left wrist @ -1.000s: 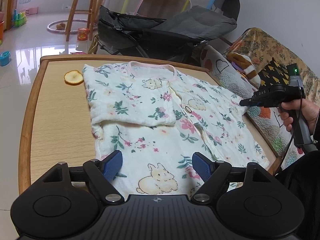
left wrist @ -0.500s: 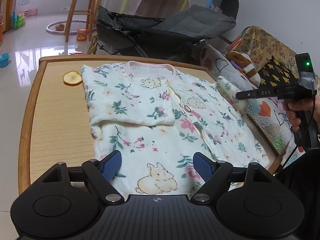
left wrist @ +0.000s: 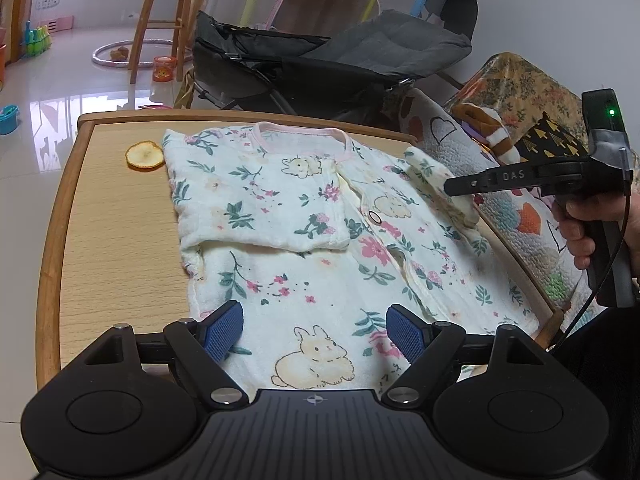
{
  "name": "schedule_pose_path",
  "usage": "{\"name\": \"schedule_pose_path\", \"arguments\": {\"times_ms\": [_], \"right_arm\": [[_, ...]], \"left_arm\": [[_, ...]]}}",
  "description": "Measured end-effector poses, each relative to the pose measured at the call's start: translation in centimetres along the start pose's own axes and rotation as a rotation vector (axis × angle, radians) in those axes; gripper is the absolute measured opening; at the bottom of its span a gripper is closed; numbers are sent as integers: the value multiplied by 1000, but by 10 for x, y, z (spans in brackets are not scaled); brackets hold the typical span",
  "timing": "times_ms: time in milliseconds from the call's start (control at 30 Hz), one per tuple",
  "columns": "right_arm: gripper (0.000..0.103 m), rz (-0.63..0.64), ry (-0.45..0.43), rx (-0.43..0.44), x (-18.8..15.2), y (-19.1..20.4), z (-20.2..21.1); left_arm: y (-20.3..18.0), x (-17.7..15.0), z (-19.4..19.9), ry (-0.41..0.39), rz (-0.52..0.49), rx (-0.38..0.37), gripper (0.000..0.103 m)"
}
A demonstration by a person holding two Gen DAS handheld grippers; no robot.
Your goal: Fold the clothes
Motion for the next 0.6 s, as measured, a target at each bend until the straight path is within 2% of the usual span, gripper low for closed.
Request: {"name": "schedule_pose_path", "arguments": {"times_ms": [167, 433, 500, 600], "right_arm": [[9, -58, 22, 28, -6, 4, -15], [13, -35, 69, 40, -12, 11, -20], [17, -31, 65, 63, -9, 12, -15], [36, -23, 38, 120, -2, 15, -2]], "left_arm": [[0, 0, 0, 0, 0, 0, 81], [-1, 1, 0, 1, 0, 0, 81], [-1, 1, 0, 1, 0, 0, 81], [-1, 2, 0, 1, 0, 0, 81]]}}
Point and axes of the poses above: each gripper's, at about its wrist camera, not at the fingertips, and z roughly against the way its jaws point, y to its left, x to its top, the point moved 4 cm from there along -z, roughly the way its jaws point, and after that the axes turned 4 degrees about x, right-handed, at the moved point
